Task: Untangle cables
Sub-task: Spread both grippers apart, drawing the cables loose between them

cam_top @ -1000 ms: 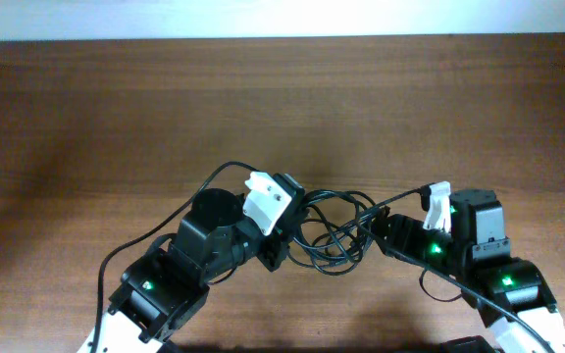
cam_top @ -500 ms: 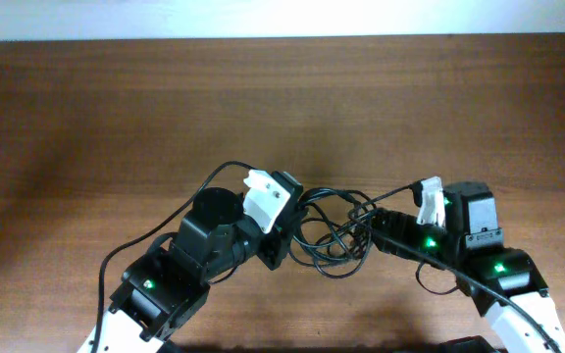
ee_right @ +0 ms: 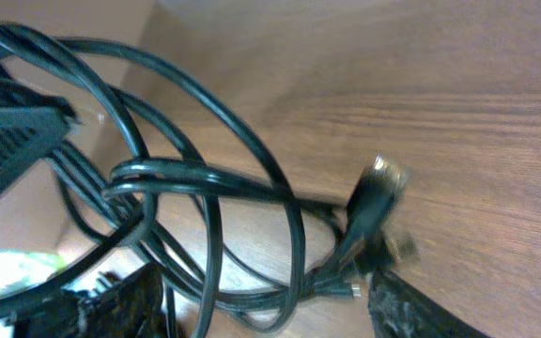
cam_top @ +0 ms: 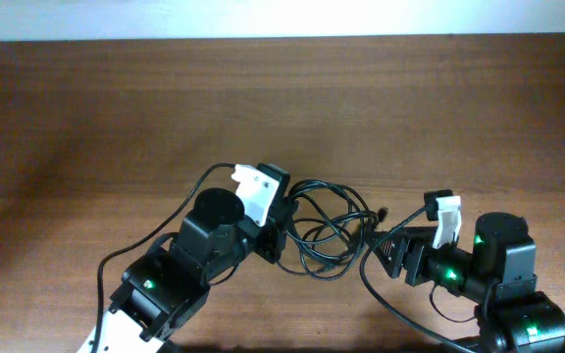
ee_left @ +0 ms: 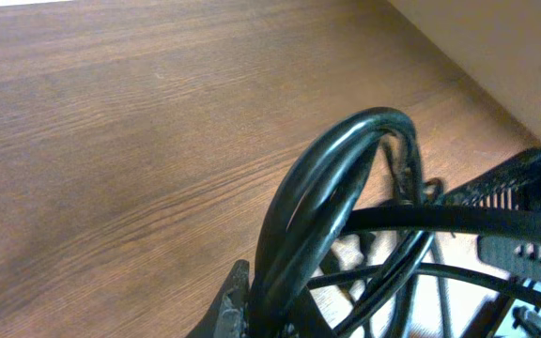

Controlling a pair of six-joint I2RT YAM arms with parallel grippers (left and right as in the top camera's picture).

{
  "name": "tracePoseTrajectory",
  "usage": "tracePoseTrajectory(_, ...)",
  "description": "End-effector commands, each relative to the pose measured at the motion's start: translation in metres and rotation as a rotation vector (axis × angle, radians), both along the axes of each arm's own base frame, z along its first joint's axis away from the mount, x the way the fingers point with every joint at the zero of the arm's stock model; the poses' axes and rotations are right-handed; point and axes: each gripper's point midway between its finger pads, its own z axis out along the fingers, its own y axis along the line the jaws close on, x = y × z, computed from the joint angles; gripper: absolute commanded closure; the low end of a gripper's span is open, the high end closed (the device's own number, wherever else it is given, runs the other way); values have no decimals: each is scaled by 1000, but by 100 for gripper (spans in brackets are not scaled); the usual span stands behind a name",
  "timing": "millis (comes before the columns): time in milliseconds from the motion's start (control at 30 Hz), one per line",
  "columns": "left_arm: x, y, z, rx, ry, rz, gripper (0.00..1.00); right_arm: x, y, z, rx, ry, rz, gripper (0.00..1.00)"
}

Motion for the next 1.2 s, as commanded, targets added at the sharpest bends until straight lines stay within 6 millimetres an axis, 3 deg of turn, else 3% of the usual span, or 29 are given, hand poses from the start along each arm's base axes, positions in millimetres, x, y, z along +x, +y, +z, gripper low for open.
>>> tracePoseTrajectory(0, 3, 2, 9, -44, 2, 39, 100, 4, -12, -5, -54, -1, -58, 31)
tracePoseTrajectory(133, 3, 3, 8, -39, 4, 46, 100, 6, -14, -5, -57, 2, -76, 31)
tracePoseTrajectory(233, 2, 2, 9, -43, 6, 38, 100, 8, -32, -20, -110, 69, -194, 31)
tracePoseTrajectory(400, 1, 1, 10, -64, 24, 46, 100, 7, -42, -27, -155, 89, -238, 29)
tracePoseTrajectory(500, -1, -7, 19, -127, 31, 19, 100, 7, -42, -28, -156, 90, -238, 27)
tracePoseTrajectory(600, -12, -27, 40, -220, 1, -111, 100, 7, -41, -28, -155, 90, -238, 27)
tracePoseTrajectory(867, -15, -29, 42, -230, 1, -130, 100, 8, -34, -22, -121, 75, -205, 27)
tracePoseTrajectory(1167, -39, -48, 62, -318, -5, -314, 100, 14, -50, -30, -176, 92, -294, 27)
